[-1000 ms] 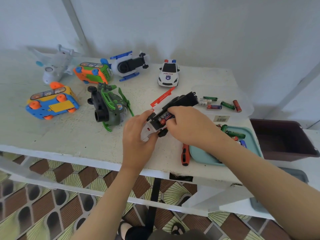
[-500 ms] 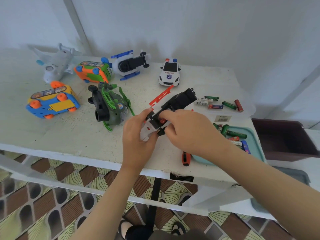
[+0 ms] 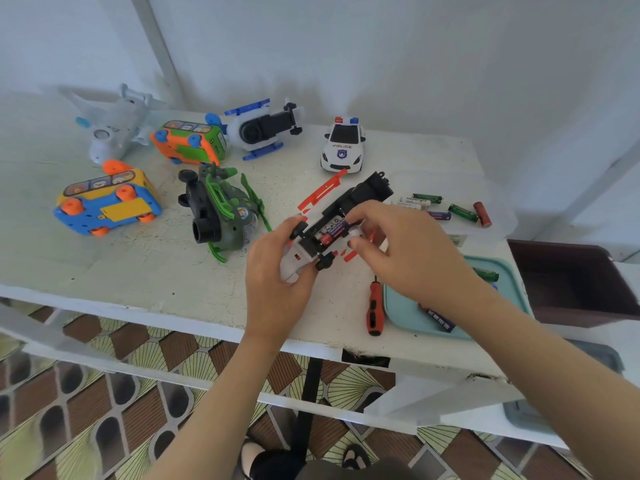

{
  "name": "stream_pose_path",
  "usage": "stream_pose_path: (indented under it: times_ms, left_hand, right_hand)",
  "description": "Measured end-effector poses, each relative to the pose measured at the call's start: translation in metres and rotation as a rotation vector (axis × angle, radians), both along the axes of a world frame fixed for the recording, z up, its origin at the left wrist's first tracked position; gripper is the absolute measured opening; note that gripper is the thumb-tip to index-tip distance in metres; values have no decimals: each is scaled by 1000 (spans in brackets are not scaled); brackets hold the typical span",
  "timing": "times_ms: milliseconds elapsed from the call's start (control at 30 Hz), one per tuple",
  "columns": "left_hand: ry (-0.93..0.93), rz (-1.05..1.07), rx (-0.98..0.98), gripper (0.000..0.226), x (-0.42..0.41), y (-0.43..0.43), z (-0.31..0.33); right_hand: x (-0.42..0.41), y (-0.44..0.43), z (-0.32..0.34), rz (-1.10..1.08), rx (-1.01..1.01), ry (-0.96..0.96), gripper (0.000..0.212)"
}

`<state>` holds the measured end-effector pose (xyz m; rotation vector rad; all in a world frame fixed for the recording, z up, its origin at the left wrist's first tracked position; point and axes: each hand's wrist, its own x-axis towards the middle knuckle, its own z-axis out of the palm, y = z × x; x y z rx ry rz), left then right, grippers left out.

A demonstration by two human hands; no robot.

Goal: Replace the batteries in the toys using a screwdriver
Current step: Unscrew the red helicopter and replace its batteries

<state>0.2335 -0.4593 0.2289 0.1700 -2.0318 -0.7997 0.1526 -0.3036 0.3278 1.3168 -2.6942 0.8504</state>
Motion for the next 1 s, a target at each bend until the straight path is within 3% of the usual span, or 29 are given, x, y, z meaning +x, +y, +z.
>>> stream_pose_path:
  times_ms: [167,300,400,500,633,867,1000]
  left_hand:
    - [3,11,-3,59,0,0,-2]
    - [-5,-2,14,57,-1,-1,-2]
    - [-2,-5,15,56,0,0,-1]
    - [2,-5,4,54,0,1,0]
    - [6,-21,-6,53,1,1,1]
    - [-6,-19,-69,63,1,0,0]
    - [11,-29,-15,54,1,0,-1]
  right_hand:
    - [-9,22,-12,-204,205,-174,4]
    - [-11,29,-22,-240,321,-265,12]
    - [-7,27,-23,-231,311,-38,15]
    - [0,14,-13,-34,88,262,17]
    - [-6,-9,-12,155,108,493,26]
    - [-18,-19,-11,236,112,547,18]
    - [-7,-1,-5,182,-12,364,13]
